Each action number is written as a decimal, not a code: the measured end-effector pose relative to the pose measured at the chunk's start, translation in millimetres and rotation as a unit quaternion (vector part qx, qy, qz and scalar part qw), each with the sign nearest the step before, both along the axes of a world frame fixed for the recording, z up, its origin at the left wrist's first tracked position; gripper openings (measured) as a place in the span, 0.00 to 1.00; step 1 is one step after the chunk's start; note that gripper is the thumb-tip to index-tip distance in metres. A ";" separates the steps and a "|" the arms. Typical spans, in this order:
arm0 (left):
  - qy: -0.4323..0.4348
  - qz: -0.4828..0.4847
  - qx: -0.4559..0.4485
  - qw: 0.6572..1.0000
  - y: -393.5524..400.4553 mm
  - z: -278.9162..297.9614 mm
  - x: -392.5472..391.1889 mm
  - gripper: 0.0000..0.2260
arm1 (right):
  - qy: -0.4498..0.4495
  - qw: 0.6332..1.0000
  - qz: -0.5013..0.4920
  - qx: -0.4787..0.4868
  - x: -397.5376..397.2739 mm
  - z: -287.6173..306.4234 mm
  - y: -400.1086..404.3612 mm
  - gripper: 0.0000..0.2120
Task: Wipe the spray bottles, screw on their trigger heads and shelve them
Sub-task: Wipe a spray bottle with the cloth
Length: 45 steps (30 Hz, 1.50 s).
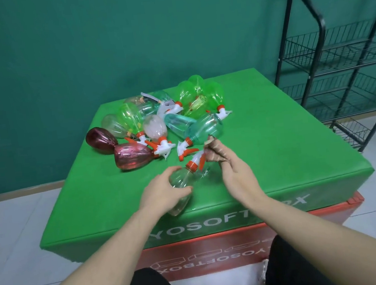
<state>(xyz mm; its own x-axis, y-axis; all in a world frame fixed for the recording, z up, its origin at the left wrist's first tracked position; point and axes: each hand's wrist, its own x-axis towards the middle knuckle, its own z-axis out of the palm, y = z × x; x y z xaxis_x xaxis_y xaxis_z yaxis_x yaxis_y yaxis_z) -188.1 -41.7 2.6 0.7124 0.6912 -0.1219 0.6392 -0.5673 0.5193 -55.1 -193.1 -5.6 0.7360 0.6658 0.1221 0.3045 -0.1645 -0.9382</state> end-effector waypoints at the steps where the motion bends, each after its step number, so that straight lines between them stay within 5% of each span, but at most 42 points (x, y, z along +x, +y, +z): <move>1: -0.008 0.006 -0.006 1.000 -3.2 -1.1 2.1 0.29 | -0.028 0.999 0.017 0.000 -3.9 0.9 1.8 0.27; 7: -0.012 0.026 -0.018 0.999 -14.8 -5.9 11.1 0.29 | -0.108 0.989 0.072 -0.071 -17.0 -12.3 9.2 0.28; 15: -0.083 0.058 -0.109 0.989 -3.3 -9.3 18.5 0.23 | -0.087 0.984 0.131 -0.082 -21.4 -14.4 -6.8 0.27; 19: -0.108 0.062 -0.168 0.978 -0.1 -11.0 18.5 0.22 | 0.096 0.995 0.022 -0.035 -17.0 -12.7 -0.1 0.17; 26: -0.211 0.121 -0.369 0.897 0.0 -16.6 11.8 0.17 | 0.238 0.968 -0.077 0.002 9.4 -1.7 17.7 0.14; 34: -0.257 0.117 -0.402 0.871 -8.6 -23.1 20.5 0.13 | 0.171 0.981 -0.090 -0.002 12.7 5.6 54.8 0.13; 39: -0.274 0.100 -0.397 0.870 -7.0 -28.3 28.3 0.35 | 0.121 0.990 -0.057 -0.041 4.0 3.8 72.9 0.18; 45: -0.290 0.084 -0.395 0.868 -4.6 -36.6 28.6 0.28 | 0.088 0.992 -0.016 -0.085 6.0 -2.2 82.4 0.22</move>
